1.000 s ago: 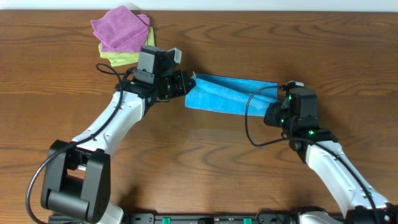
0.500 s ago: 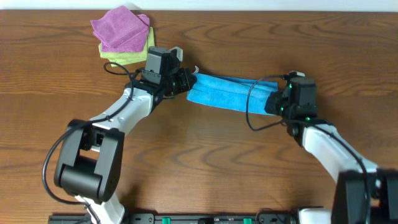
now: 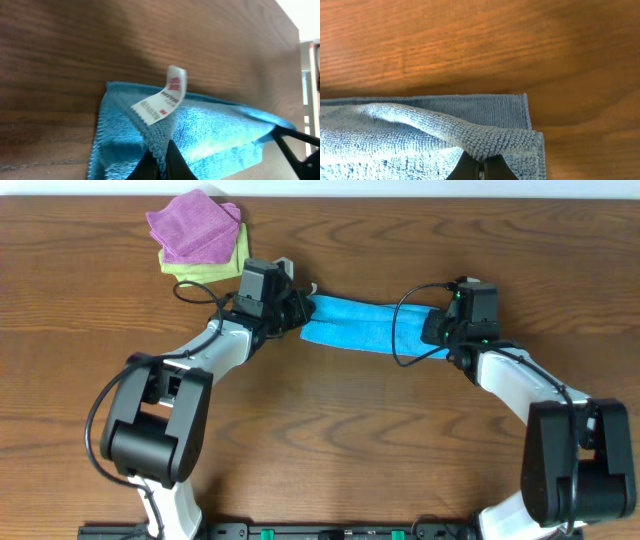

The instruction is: Fold the cloth

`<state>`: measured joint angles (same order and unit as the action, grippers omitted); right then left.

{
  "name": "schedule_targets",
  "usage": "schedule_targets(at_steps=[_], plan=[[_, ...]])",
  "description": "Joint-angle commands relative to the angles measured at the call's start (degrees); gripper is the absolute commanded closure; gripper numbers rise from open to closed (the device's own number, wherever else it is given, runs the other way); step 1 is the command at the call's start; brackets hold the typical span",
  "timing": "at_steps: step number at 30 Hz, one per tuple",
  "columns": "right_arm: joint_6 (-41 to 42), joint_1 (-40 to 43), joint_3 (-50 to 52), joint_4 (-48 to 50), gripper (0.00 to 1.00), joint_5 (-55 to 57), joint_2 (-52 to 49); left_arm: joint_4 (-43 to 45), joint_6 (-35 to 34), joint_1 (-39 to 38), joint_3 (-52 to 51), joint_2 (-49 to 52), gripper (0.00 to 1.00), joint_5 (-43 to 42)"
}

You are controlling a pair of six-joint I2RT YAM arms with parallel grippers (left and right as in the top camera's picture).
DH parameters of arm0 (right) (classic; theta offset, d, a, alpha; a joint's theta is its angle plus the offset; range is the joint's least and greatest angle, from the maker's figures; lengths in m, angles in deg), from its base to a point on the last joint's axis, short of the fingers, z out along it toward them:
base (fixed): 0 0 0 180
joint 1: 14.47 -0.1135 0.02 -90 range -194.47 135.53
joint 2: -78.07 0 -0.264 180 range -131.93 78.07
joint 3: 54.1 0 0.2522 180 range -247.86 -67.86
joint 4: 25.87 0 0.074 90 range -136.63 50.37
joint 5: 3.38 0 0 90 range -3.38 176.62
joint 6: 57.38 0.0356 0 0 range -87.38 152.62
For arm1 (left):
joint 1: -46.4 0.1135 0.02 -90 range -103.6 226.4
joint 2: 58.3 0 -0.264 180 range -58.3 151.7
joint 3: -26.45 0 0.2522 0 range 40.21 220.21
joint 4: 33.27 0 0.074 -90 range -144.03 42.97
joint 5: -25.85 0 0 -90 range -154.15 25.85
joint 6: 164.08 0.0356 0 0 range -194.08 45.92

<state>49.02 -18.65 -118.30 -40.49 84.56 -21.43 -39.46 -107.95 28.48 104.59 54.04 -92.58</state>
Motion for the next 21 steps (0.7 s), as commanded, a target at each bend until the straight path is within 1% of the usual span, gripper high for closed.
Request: schedule_targets(at_steps=[1, 4, 7, 9, 11, 12, 13, 14, 15, 18, 21], plan=[[-1.1, 0.6, -0.9, -0.7, 0.99, 3.0, -0.6, 0.0, -0.5, 0.2, 0.5, 2.0, 0.94, 1.0], [-1.3, 0.6, -0.9, -1.4, 0.99, 3.7, -0.6, 0.0, -0.5, 0.2, 0.5, 2.7, 0.94, 1.0], [-1.3, 0.6, -0.9, -1.7, 0.95, 3.8, -0.6, -0.1, -0.4, 0.2, 0.5, 2.8, 0.94, 1.0], [-1.3, 0.6, -0.9, -1.7, 0.90, 4.3, -0.6, -0.1, -0.4, 0.2, 0.5, 2.8, 0.94, 1.0], [-1.3, 0.6, -0.9, -1.7, 0.79, 4.5, -0.6, -0.3, -0.2, 0.2, 0.5, 2.8, 0.94, 1.0], [-1.3, 0.6, -0.9, -1.7, 0.74, 4.6, -0.6, -0.3, 0.2, 0.2, 0.5, 2.8, 0.92, 0.9], [-1.3, 0.6, -0.9, -1.7, 0.69, 4.7, -0.6, -0.3, 0.3, 0.3, 0.5, 2.8, 0.86, 0.9], [-1.3, 0.6, -0.9, -1.7, 0.66, 4.7, -0.6, -0.3, 0.4, 0.3, 0.5, 2.7, 0.78, 0.3], [-1.3, 0.6, -0.9, -1.7, 0.64, 4.7, -0.6, -0.3, 0.5, 0.5, 0.5, 2.7, 0.73, 0.3], [-1.2, 0.6, -0.9, -1.9, 0.61, 4.6, -0.5, -1.8, 1.0, 1.0, 0.5, 2.2, 0.66, 0.1], [-1.1, 0.6, -1.0, -2.7, 0.60, 4.6, -0.2, -3.3, 2.4, 1.7, 0.5, 1.3, 0.61, -0.2]])
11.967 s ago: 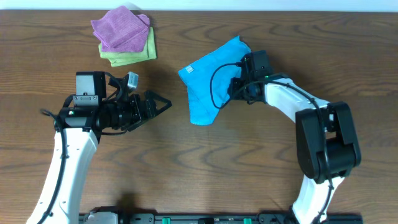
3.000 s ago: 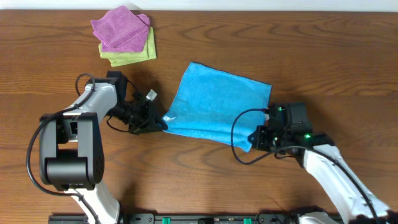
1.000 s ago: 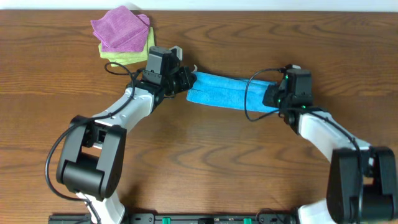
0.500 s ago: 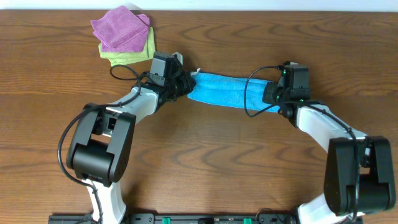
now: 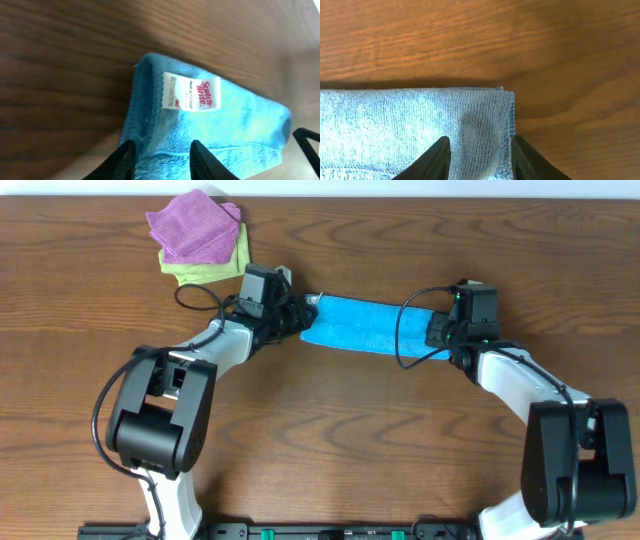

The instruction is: Fold the cloth

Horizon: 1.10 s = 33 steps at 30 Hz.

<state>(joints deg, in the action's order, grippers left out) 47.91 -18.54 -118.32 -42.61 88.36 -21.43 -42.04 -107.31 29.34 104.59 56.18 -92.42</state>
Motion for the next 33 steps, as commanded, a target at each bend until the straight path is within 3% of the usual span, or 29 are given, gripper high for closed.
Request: schedule_targets(at_steps=[1, 4, 8, 10, 12, 14, 21, 25, 33], plan=[[0.2, 0.5, -0.9, -0.9, 0.59, 0.8, 0.0, -1.1, 2.4, 1.1, 0.5, -1.2, 0.57, -0.5], [1.0, 0.5, -0.9, -3.0, 0.57, 0.6, 2.0, -3.2, 3.8, 2.3, 0.5, -3.2, 0.41, -0.4], [2.4, 0.5, -0.9, -6.2, 0.50, 0.5, 6.9, -6.3, 4.5, 3.8, 0.5, -6.7, 0.36, -0.3], [4.5, 0.5, -0.9, -8.0, 0.47, 0.5, 9.6, -6.7, 4.5, 4.1, 0.5, -8.2, 0.51, -0.7], [7.3, 0.8, -0.9, -10.4, 0.43, 0.3, 12.9, -6.4, 3.7, 4.0, 0.5, -9.6, 0.81, -1.0], [9.3, 1.5, -0.9, -13.9, 0.38, 0.2, 16.7, -5.5, -0.4, 3.4, 0.6, -10.3, 0.94, -1.7], [13.9, 8.2, 1.4, -19.9, 0.33, -12.3, 20.5, -5.1, -3.2, -1.8, 0.7, -9.2, 0.94, 3.0], [16.3, 10.5, 7.3, -14.1, 0.32, -20.9, 19.9, -4.5, -2.7, -4.2, 0.7, -7.6, 0.94, 7.6], [24.2, 10.4, 18.1, -2.5, 0.31, -26.2, 19.8, -1.0, -1.5, -5.6, 0.8, -1.1, 0.94, 9.7]])
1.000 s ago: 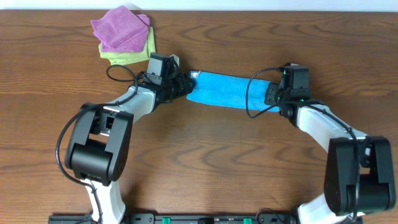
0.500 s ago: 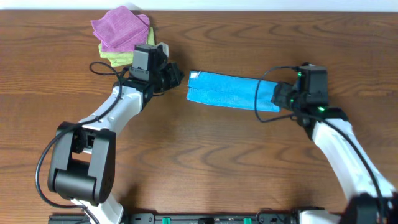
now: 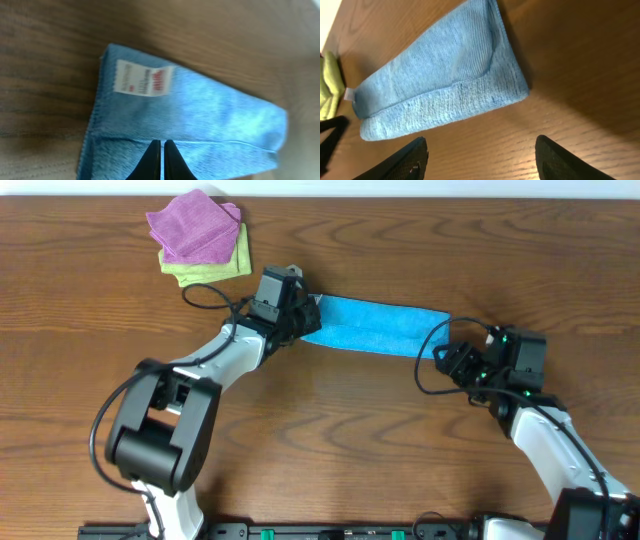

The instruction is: Fold the cloth

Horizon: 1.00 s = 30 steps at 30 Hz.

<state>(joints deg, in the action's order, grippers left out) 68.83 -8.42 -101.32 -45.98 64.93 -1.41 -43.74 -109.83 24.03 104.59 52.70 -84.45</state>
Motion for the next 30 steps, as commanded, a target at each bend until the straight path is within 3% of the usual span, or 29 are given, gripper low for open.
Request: schedule_targets(at_steps=[1, 15, 24, 30], plan=[[3.4, 0.3, 1.2, 0.9, 0.31, -2.8, -0.2, 1.2, 1.0, -0.4, 0.8, 2.9, 0.94, 1.7], [7.5, 0.0, 1.3, 4.3, 0.32, -0.7, -3.0, 0.7, 1.1, -1.4, 1.8, 7.0, 0.94, 3.8], [10.8, -2.4, 1.3, 13.2, 0.32, -0.1, -11.1, -0.4, 1.5, -1.4, 1.8, 7.0, 0.94, 4.1], [11.8, -2.4, 1.3, 14.9, 0.32, 0.3, -13.4, -0.5, 1.4, -1.1, 5.9, 6.9, 0.94, -4.1]])
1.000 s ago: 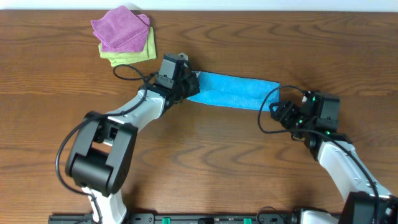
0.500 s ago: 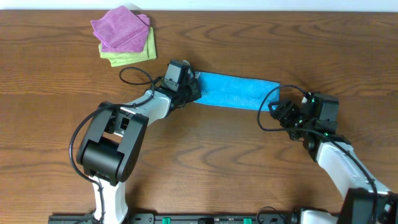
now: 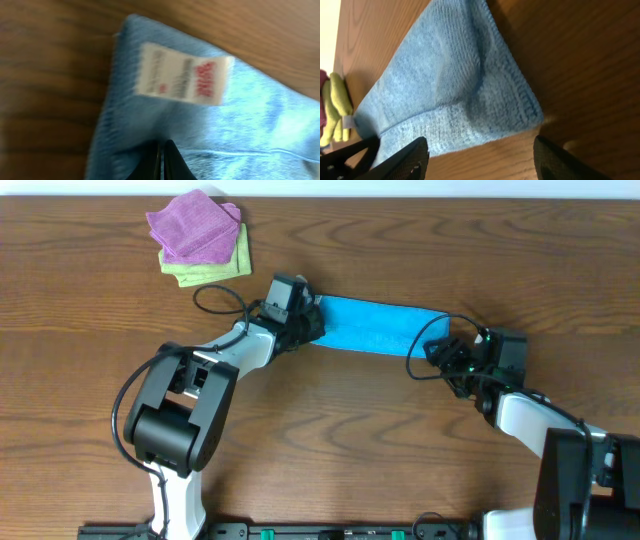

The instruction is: Fold the cloth

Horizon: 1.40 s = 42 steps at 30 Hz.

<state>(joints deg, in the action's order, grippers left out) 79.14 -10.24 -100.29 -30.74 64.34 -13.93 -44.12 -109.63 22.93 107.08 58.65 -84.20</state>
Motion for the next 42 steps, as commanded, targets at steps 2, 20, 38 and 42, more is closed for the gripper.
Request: schedule_targets(at_steps=[2, 20, 38, 42], plan=[[1.4, -0.6, 0.3, -0.2, 0.32, 1.0, -0.9, -0.9, 1.3, 0.0, 6.1, 1.0, 0.94, -6.2], [2.1, -0.6, 0.3, 0.0, 0.32, 3.7, -0.9, -2.6, 1.3, -1.7, 10.9, 8.0, 0.94, 1.0], [7.6, -3.7, 0.3, 12.9, 0.31, 8.5, -10.8, -3.2, 1.3, -2.2, 10.9, 8.3, 0.94, 1.3], [8.3, -5.7, 0.3, 18.9, 0.34, 8.6, -15.8, -3.7, 1.3, -2.2, 10.9, 8.3, 0.94, 1.2]])
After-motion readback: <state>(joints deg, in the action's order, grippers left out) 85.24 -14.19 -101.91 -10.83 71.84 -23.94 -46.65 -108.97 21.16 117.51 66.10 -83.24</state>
